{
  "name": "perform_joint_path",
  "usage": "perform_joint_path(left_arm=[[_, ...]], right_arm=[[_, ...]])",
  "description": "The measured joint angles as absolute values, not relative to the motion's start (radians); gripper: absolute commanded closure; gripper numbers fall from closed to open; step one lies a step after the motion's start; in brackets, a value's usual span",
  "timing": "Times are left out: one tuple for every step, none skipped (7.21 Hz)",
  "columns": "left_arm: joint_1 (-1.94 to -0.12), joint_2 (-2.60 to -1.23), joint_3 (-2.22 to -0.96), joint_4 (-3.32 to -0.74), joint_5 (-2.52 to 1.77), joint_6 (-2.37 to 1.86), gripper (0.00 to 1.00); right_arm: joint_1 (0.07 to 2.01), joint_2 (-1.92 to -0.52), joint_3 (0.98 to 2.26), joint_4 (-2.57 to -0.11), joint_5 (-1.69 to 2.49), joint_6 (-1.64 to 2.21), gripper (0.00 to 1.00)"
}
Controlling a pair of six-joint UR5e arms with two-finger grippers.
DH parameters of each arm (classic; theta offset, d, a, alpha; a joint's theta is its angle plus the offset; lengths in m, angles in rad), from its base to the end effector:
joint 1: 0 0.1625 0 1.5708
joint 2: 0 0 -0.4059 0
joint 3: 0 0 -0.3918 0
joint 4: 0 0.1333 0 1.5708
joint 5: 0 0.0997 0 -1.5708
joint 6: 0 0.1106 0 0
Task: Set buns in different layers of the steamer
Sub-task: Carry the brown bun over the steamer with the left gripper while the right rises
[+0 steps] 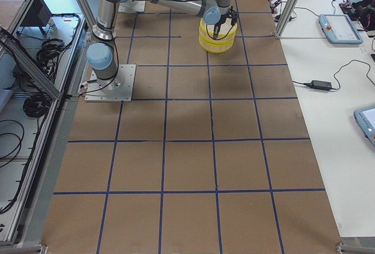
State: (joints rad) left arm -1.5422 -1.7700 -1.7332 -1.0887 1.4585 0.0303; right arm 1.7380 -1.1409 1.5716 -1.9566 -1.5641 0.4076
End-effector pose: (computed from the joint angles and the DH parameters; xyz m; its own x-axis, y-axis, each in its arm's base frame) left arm -0.1297 -0.5629 0.3246 -0.9941 0.0151 0.1076 0.0017 0.9923 -0.1235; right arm 0.2353 -0.5889 0.2529 -0.9712 0.2380 0.0117 0.2383 0.9702 0.0439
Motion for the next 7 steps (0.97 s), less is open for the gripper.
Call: perform_joint_path(left_arm=[[-1.561, -1.773, -1.721, -1.080, 1.419, -0.039, 0.96], [-1.589, -1.784, -1.695, -1.066, 1.375, -0.157, 0.96], [-1.626, -1.806, -1.668, -1.042, 1.333, -0.286, 0.96], [-1.670, -1.837, -1.645, -0.995, 1.303, -0.404, 0.96], [-1.715, -1.872, -1.631, -0.937, 1.286, -0.496, 0.96], [-1.753, -1.907, -1.622, -0.880, 1.278, -0.566, 0.96], [-1.783, -1.934, -1.616, -0.839, 1.275, -0.616, 0.94]], right_arm=[[1.738, -1.142, 1.572, -1.956, -1.564, 0.408, 0.31], [1.736, -1.144, 1.568, -1.958, -1.567, 0.400, 0.26], [1.728, -1.154, 1.557, -1.957, -1.571, 0.373, 0.26], [1.701, -1.184, 1.541, -1.937, -1.573, 0.321, 0.26], [1.658, -1.234, 1.525, -1.880, -1.572, 0.259, 0.25], [1.610, -1.300, 1.507, -1.789, -1.567, 0.191, 0.22], [1.575, -1.369, 1.485, -1.689, -1.564, 0.122, 0.21]])
